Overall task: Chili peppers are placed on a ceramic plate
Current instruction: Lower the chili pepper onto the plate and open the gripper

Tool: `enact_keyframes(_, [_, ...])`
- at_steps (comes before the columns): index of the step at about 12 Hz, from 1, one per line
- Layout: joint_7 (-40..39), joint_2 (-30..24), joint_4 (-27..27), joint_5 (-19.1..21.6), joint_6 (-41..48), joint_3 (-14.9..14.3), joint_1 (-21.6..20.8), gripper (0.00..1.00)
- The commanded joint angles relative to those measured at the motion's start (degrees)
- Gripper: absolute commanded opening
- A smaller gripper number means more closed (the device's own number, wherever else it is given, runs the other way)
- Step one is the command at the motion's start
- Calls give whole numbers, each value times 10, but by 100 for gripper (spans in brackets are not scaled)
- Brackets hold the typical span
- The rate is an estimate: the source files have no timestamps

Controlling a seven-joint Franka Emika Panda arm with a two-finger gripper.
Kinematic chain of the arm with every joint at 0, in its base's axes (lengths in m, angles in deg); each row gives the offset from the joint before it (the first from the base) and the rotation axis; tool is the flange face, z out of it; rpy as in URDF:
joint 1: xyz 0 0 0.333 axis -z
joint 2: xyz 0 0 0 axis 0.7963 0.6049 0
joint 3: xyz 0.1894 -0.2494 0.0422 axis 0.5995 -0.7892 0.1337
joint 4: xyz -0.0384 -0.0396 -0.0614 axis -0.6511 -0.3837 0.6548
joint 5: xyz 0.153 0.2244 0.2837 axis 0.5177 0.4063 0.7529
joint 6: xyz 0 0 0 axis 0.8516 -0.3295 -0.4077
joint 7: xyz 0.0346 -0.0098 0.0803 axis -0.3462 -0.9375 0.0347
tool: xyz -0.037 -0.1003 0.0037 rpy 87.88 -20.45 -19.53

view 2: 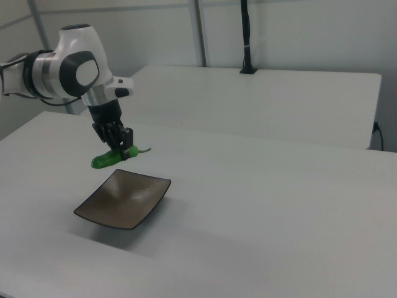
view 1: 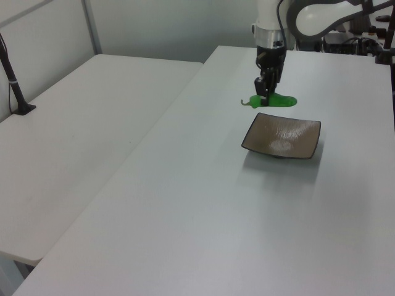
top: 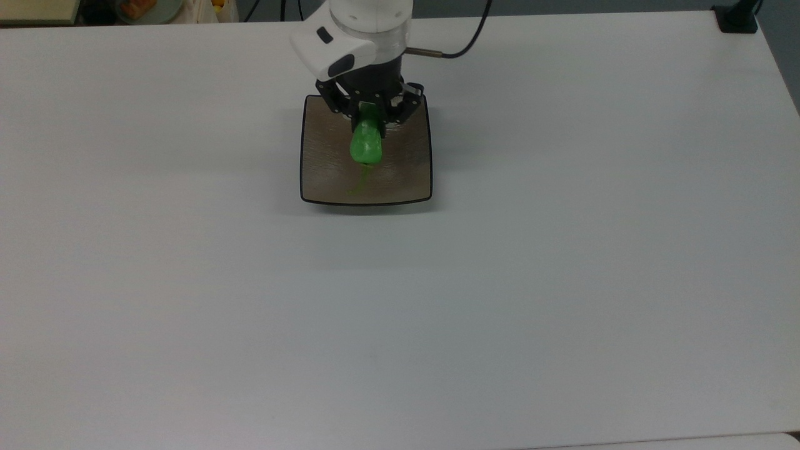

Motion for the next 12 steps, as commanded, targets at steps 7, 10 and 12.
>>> enact_keyframes(7, [-41, -25, -85, 3, 5, 2, 16, 97])
enact_keyframes(10, [-39, -25, -80, 2, 5, 2, 13, 100])
enact_keyframes(12, [-39, -25, -76, 1, 5, 2, 13, 100])
